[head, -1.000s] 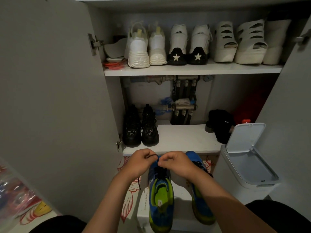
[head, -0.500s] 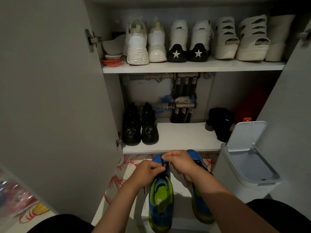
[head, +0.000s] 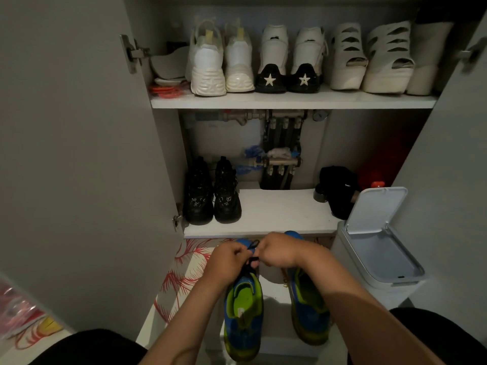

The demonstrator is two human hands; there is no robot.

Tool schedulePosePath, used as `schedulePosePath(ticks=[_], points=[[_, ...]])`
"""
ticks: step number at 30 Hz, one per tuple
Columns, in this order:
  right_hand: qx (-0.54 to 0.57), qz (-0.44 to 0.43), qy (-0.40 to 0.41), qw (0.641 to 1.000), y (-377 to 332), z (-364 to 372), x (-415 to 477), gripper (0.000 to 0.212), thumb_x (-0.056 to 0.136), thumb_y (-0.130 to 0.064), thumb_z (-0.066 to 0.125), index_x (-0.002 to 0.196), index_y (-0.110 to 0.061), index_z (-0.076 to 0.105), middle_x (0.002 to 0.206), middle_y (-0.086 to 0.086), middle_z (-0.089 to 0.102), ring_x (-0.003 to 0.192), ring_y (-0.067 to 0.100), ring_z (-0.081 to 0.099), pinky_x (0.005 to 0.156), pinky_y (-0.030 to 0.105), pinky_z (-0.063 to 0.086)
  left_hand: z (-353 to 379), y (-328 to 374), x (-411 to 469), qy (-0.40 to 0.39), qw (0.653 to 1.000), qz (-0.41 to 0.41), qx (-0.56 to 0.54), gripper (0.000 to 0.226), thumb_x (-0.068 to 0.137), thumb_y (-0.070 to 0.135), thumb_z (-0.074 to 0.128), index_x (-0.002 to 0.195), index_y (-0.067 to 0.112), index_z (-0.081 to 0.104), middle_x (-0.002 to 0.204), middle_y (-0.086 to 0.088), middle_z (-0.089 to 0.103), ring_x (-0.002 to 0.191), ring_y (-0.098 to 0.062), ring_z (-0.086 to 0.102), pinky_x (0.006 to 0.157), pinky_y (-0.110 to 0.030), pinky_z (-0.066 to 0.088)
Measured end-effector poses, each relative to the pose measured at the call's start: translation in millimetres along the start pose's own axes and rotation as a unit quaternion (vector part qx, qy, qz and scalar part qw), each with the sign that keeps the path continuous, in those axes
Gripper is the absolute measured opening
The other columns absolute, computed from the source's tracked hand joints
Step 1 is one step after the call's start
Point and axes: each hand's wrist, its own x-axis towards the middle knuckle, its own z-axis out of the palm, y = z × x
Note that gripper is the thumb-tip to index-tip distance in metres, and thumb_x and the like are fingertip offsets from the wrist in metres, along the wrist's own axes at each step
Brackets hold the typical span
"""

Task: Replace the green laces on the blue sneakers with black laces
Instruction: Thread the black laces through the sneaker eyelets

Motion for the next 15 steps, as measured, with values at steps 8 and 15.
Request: schedulePosePath(ticks=[8,15], points=[[0.076,-0.085,0.260,0.959,18.5,3.5,15.6,0.007,0.082,-0.015,0.077,0.086,-0.019,0.081,0.082,-0.009,0.075,0.073,-0.002,0.063,0.066,0.006,0.043,-0.9,0.1,-5.6,-0.079,0.993,0.090,0.014,0.012,0.083,0.038,0.074,0.078,0.028,0.078,0.070,0.007,0.070,0.066,-0.007,0.064,0.064,-0.026,0.050],[0.152,-0.021,0.077,0.985,37.3,33.7,26.2,0.006,0.076,-0.020,0.085,0.077,-0.020,0.079,0.073,-0.009,0.074,0.071,-0.001,0.066,0.064,0.013,0.049,-2.7,1.3,-17.5,0.024,0.996,-0.026,-0.081,0.026,0.091,0.026,0.069,0.070,0.011,0.075,0.067,-0.013,0.069,0.061,-0.010,0.055,0.063,-0.036,0.047]])
